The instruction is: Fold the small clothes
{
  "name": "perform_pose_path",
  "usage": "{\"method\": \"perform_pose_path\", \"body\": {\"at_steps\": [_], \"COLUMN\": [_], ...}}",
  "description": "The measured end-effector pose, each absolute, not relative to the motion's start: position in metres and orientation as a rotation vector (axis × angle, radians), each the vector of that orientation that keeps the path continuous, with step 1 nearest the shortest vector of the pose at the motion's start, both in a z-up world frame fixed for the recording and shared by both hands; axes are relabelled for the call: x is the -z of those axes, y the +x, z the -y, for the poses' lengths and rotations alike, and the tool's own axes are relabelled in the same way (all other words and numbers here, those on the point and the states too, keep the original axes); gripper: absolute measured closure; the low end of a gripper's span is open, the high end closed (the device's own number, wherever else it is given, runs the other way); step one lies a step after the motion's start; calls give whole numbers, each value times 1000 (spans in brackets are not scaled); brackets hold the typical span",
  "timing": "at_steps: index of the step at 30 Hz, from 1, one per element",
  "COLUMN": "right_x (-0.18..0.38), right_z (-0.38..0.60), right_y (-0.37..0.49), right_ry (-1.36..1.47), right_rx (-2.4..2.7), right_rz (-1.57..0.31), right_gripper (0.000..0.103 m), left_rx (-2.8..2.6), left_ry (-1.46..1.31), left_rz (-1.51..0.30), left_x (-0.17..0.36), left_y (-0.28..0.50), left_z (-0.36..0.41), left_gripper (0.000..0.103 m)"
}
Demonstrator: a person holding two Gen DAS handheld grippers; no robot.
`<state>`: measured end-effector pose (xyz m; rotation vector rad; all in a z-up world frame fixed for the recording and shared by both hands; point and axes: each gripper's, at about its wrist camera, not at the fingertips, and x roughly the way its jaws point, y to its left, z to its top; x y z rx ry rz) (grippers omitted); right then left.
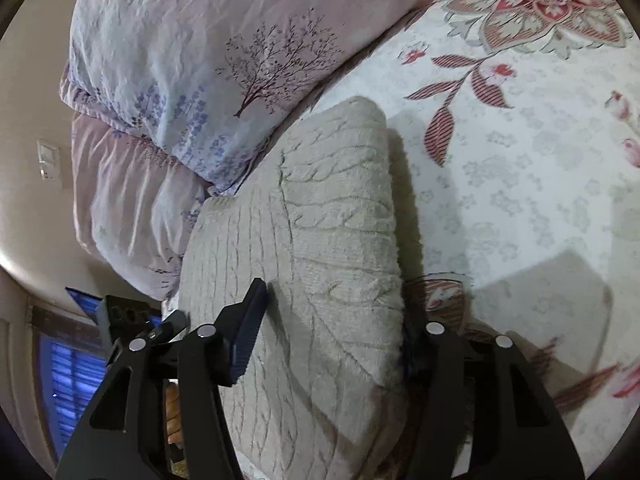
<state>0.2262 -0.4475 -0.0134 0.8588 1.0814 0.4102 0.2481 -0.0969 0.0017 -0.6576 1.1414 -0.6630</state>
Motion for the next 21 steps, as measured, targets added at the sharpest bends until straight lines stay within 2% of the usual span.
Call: {"method": "perform_pose_path", "body": {"at_steps": [4, 8, 13, 21], "right_x": [18, 9, -24, -45], "right_z": [438, 438, 411, 326], "right_y": [228, 222, 216, 228], "right_ry": [874, 928, 856, 685], "right_rx": [-454, -486, -552, -655], "right_rz": [-1094, -1045, -988, -976], "right_gripper": [66, 71, 73, 74], "left_rx": [671, 698, 737, 627], "left_ry": [-713, -735, -720, -685], "left_rz": [-1137, -1144, -1082, -985], "left_x": [3, -3, -27, -51], "left_y": [248, 243, 233, 205], "left_z": [92, 83, 60, -29], "left_gripper": [52, 62, 63, 63]}}
